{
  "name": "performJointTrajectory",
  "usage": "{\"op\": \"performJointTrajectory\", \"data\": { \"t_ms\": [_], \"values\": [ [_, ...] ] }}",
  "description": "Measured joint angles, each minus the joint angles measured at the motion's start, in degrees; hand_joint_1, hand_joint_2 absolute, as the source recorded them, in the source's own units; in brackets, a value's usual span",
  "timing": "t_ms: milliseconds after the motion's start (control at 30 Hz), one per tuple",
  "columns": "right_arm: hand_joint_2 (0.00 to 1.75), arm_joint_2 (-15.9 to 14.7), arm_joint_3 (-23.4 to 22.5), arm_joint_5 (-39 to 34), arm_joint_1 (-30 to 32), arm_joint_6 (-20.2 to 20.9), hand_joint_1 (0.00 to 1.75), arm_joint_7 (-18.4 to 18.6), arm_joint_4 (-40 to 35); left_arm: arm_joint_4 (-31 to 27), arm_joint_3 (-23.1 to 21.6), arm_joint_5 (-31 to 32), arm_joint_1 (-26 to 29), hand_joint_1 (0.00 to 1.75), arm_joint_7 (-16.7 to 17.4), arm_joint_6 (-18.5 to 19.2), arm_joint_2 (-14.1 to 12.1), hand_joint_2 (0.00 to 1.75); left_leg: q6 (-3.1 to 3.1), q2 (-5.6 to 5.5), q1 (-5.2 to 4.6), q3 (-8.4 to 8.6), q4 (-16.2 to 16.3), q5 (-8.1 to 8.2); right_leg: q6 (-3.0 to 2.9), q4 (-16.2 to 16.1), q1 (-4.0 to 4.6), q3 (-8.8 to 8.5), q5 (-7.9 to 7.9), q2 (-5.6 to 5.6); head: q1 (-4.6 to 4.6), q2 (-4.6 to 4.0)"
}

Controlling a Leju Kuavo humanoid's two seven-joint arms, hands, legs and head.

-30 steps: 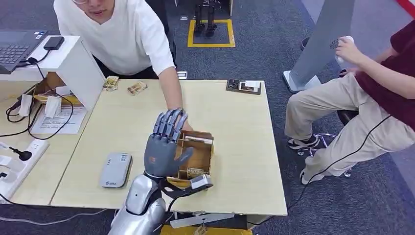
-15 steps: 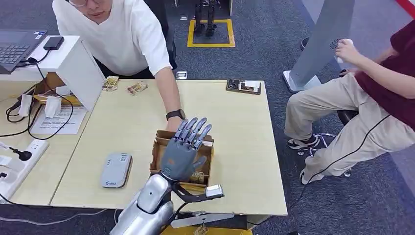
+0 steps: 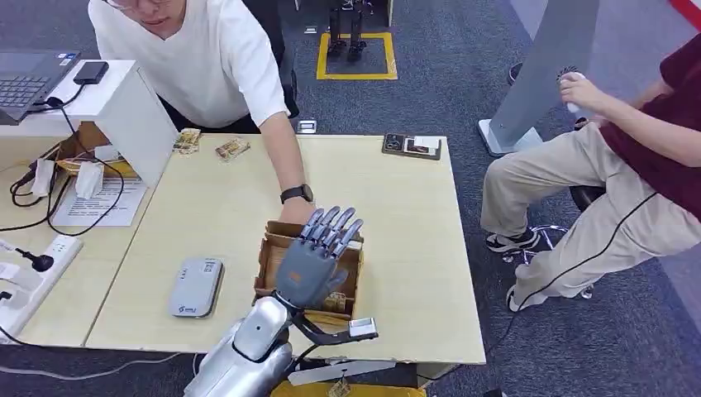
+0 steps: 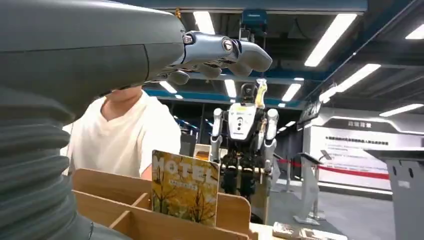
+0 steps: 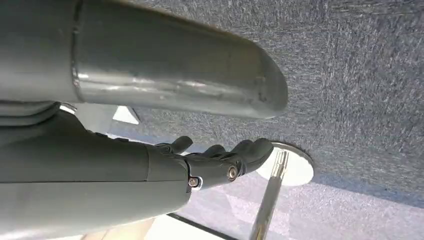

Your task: Pass the card to the sensor for recognition and then transmit it.

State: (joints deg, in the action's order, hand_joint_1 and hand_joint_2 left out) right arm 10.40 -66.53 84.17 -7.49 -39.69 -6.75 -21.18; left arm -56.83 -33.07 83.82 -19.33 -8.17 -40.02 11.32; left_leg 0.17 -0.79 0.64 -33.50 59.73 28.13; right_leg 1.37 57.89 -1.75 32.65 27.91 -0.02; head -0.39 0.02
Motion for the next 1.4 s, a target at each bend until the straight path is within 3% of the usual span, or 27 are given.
{"op": "performJointTrajectory", "data": {
  "t_ms": [300,533,567,600,700,833,1300,1400],
  "values": [
    [0.00,0.0,0.3,-1.6,0.2,0.0,0.00,0.2,0.1,2.9,-1.8,4.7,-1.4,0.00,12.0,0.0,-0.8,1.75,0.00,0.00,0.00,0.00,0.0,0.00,0.00,0.0,0.00,0.00,0.00,0.00,0.00,-0.02],
    [0.00,-0.2,0.7,-2.1,0.3,0.0,0.00,0.2,0.1,6.2,-3.0,4.8,-2.8,0.00,15.2,0.0,-1.4,1.75,0.00,0.00,0.00,0.00,0.0,0.00,0.00,0.0,0.00,0.01,0.00,0.00,-0.02,0.00],
    [0.00,-0.2,0.8,-2.1,0.3,0.0,0.00,0.2,0.1,6.6,-3.1,4.8,-3.0,0.68,15.7,0.0,-1.4,1.75,0.00,0.00,0.00,0.00,0.0,0.00,0.00,0.0,0.00,0.01,0.00,0.00,0.00,0.00],
    [0.00,-0.2,0.9,-2.3,0.3,0.0,0.00,0.2,0.1,7.0,-3.2,4.8,-3.2,1.75,16.1,0.0,-1.4,1.75,0.00,0.00,0.00,0.00,0.0,0.00,0.00,0.0,0.00,0.00,0.00,0.00,0.00,-0.02],
    [0.00,-0.2,1.1,-2.6,0.4,0.0,0.00,0.4,0.1,8.3,-3.8,4.8,-3.7,1.75,16.6,0.0,-1.4,1.75,0.00,0.00,0.00,0.00,0.0,0.00,0.00,0.0,0.00,0.00,0.00,0.00,0.00,-0.02],
    [0.00,-0.2,1.3,-2.6,0.5,0.0,0.00,0.6,0.2,9.2,-4.2,4.1,-3.9,1.75,14.6,0.0,-1.6,1.75,0.00,0.00,0.00,0.00,0.0,0.00,0.00,0.0,0.00,0.00,0.00,0.00,0.00,0.00],
    [0.00,-0.2,1.6,-2.6,0.6,0.0,0.00,0.7,0.2,8.0,-4.5,1.7,-3.7,1.75,12.2,-0.1,-2.3,1.75,0.00,0.00,0.00,0.00,0.0,0.00,0.00,0.0,0.00,0.00,0.00,0.01,0.00,-0.02],
    [0.00,-0.2,1.6,-2.7,0.6,0.0,0.00,0.7,0.2,2.3,-4.5,0.7,-1.3,1.75,8.2,-0.1,-3.1,1.75,0.00,-0.01,0.00,-0.03,0.0,0.00,0.00,0.0,0.00,0.00,0.00,-0.01,0.00,-0.02]
  ]
}}
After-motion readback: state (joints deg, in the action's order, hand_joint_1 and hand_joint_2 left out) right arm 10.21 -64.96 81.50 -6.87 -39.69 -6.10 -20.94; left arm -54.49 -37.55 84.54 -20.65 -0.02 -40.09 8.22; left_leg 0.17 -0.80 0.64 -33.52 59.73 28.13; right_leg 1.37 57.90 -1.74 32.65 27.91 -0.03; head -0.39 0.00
